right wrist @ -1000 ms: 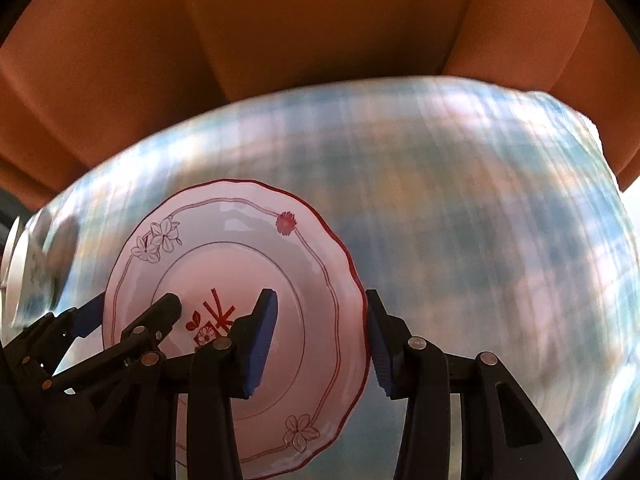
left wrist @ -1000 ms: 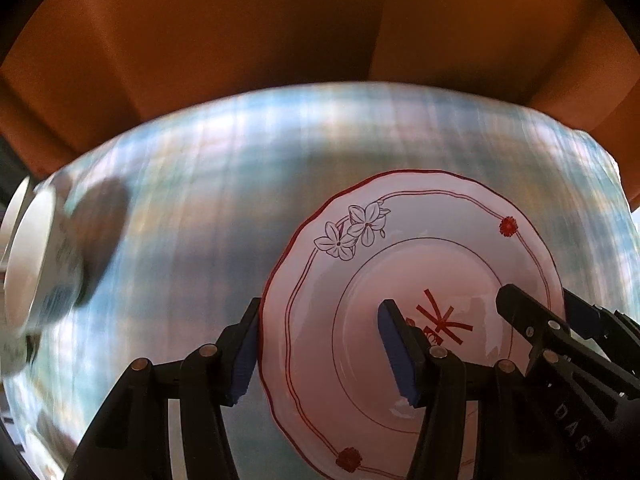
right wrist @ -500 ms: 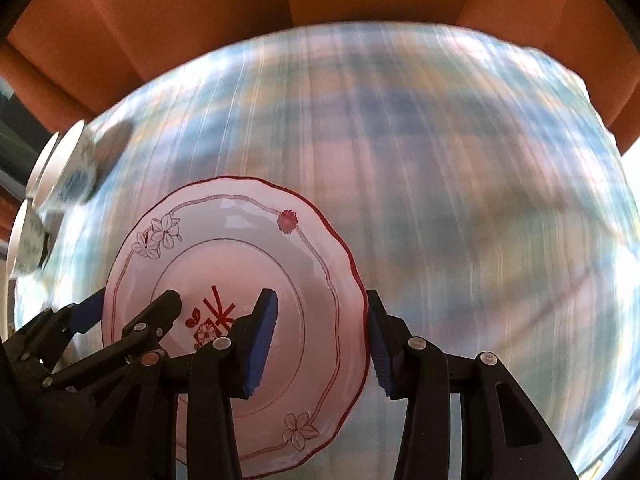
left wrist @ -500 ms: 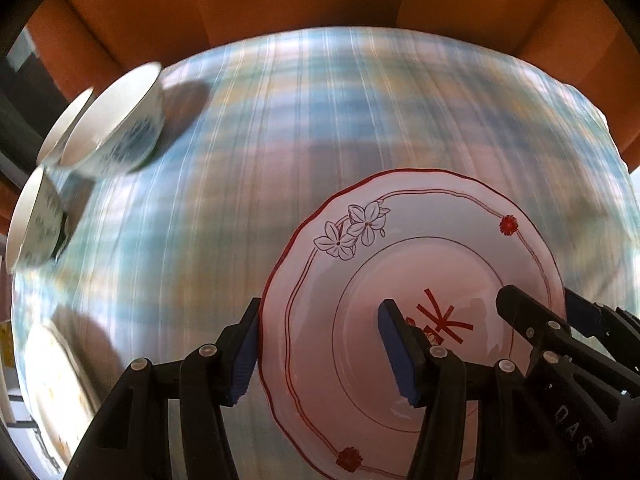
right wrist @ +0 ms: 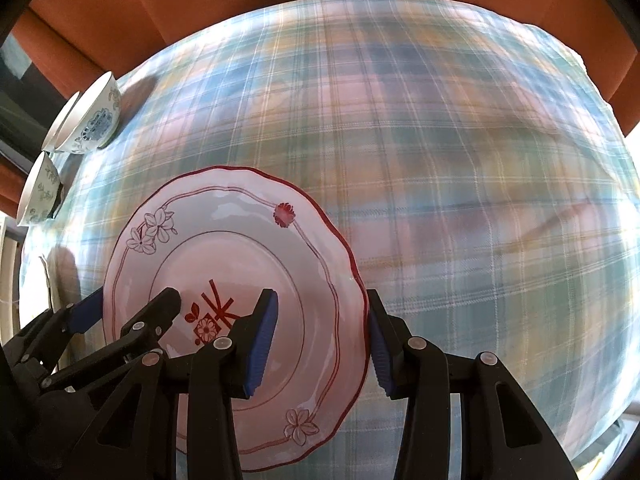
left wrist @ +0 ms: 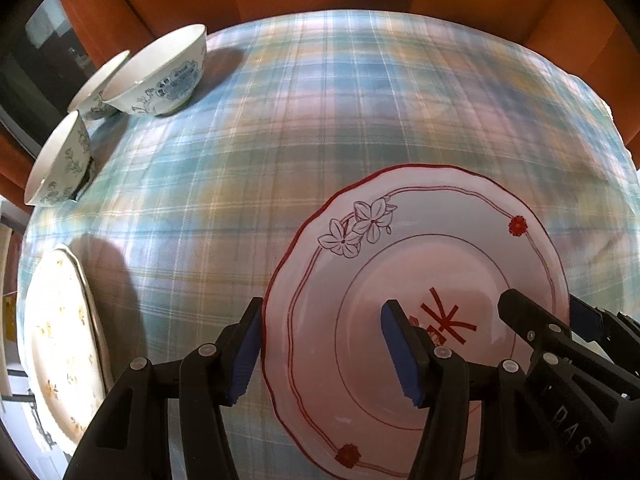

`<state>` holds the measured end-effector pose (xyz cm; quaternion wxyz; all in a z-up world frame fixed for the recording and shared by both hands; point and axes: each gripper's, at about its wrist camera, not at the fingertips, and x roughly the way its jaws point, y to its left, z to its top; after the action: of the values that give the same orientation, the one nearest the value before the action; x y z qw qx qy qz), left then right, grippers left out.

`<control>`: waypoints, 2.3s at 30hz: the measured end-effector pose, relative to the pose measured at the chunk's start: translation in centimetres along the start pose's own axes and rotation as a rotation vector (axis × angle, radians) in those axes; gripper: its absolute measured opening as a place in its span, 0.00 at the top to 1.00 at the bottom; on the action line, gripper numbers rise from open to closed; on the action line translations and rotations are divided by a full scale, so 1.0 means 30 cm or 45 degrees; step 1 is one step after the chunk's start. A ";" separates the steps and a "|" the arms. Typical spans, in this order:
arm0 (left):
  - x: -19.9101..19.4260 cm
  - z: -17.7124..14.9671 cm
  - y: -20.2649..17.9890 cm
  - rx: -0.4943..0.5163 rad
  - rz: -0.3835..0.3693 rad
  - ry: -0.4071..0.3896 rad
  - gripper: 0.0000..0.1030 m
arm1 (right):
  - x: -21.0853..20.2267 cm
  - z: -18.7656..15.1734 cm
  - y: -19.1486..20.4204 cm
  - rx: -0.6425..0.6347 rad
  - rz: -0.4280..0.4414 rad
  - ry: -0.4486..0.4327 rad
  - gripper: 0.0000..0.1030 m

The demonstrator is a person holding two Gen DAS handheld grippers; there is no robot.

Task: Organize plates and bowls
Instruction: 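Lift the red-flower plate with the right tool toward the yellow-flower plate stack, then lower the red-flower plate onto the yellow plate stack and open the right tool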

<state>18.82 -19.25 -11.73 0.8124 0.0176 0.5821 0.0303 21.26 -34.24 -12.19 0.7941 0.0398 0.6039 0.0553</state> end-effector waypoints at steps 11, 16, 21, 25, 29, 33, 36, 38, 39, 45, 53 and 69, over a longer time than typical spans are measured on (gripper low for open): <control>-0.005 0.011 -0.019 0.072 0.020 -0.007 0.44 | 0.012 -0.013 0.018 -0.019 -0.061 -0.010 0.57; -0.025 -0.018 -0.001 0.068 0.003 0.006 0.44 | -0.005 -0.034 0.042 -0.023 -0.077 -0.001 0.57; -0.072 -0.044 0.056 0.067 -0.009 -0.028 0.44 | -0.045 -0.059 0.092 -0.046 -0.092 -0.028 0.57; -0.108 -0.065 0.123 0.089 -0.032 -0.047 0.44 | -0.083 -0.080 0.160 -0.043 -0.112 -0.062 0.57; -0.151 -0.096 0.220 0.106 -0.053 -0.068 0.44 | -0.122 -0.106 0.251 -0.039 -0.143 -0.087 0.57; -0.173 -0.117 0.316 0.095 -0.068 -0.076 0.44 | -0.153 -0.130 0.354 -0.049 -0.164 -0.098 0.57; -0.189 -0.127 0.403 0.086 -0.075 -0.091 0.45 | -0.171 -0.143 0.442 -0.053 -0.175 -0.111 0.57; -0.201 -0.132 0.458 0.078 -0.081 -0.103 0.45 | -0.183 -0.157 0.503 -0.055 -0.180 -0.126 0.57; -0.203 -0.135 0.479 0.076 -0.084 -0.108 0.45 | -0.188 -0.160 0.526 -0.056 -0.183 -0.132 0.57; -0.213 -0.156 0.618 0.068 -0.104 -0.129 0.45 | -0.191 -0.200 0.678 -0.055 -0.199 -0.147 0.57; -0.176 -0.186 0.795 0.045 -0.103 -0.119 0.45 | -0.154 -0.243 0.853 -0.071 -0.201 -0.137 0.57; -0.110 -0.207 0.947 -0.027 -0.118 -0.052 0.45 | -0.044 -0.248 1.028 -0.127 -0.242 -0.039 0.57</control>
<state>11.06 8.83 -8.80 0.8248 -0.0172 0.5652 -0.0016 12.51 -3.89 -8.91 0.8059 -0.0565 0.5893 0.0092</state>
